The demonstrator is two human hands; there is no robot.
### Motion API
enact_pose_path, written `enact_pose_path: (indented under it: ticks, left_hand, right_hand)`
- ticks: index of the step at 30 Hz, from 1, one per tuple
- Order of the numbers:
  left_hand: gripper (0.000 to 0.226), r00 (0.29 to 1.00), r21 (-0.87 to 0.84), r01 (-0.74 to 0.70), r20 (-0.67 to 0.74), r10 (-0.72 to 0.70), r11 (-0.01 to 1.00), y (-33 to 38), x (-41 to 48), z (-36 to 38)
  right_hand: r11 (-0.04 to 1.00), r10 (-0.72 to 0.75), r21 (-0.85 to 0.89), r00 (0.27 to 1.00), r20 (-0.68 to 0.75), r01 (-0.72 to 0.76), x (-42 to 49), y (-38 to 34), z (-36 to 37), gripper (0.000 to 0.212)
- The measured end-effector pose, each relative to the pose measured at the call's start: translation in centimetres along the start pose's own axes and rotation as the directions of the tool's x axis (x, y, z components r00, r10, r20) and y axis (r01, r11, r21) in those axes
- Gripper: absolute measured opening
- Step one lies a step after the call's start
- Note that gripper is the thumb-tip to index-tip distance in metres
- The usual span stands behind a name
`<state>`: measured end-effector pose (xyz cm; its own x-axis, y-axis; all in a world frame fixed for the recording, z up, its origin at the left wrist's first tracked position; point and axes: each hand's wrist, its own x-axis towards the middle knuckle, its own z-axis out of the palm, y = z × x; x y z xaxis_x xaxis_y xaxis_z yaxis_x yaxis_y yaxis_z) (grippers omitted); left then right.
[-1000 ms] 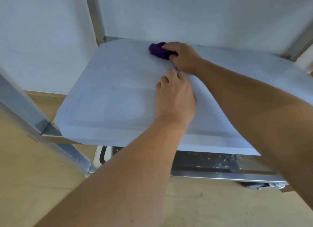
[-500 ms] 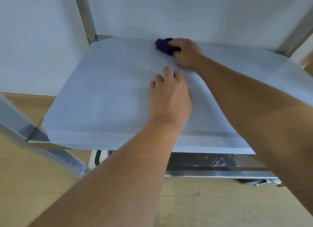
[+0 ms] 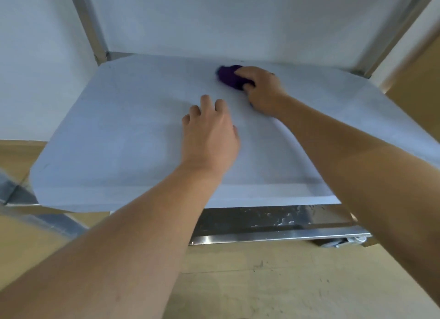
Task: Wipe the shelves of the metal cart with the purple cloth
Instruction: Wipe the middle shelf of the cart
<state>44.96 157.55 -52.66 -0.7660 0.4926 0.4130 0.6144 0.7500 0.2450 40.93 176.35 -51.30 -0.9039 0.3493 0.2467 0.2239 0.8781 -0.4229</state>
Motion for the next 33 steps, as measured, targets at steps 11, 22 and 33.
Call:
enact_pose_path:
  ticks: [11,22,33]
  left_hand:
    - [0.019,1.0,0.004,-0.008,0.013,0.008,1.0,-0.1,0.2,0.3]
    - [0.018,0.999,0.01,-0.029,0.015,0.029,1.0,0.2,0.3,0.5]
    - [0.02,0.994,0.049,-0.101,0.048,0.098,0.994,1.0,0.2,-0.7]
  right_hand:
    - [0.997,0.055,-0.049,0.998,-0.036,-0.057,-3.4,-3.1,0.6,0.039]
    - [0.944,0.252,-0.162,0.946,-0.204,-0.286,-7.6,2.9,-3.1,0.034]
    - [0.998,-0.001,-0.066,0.983,-0.186,-0.012,-17.6,-2.6,-2.7,0.042]
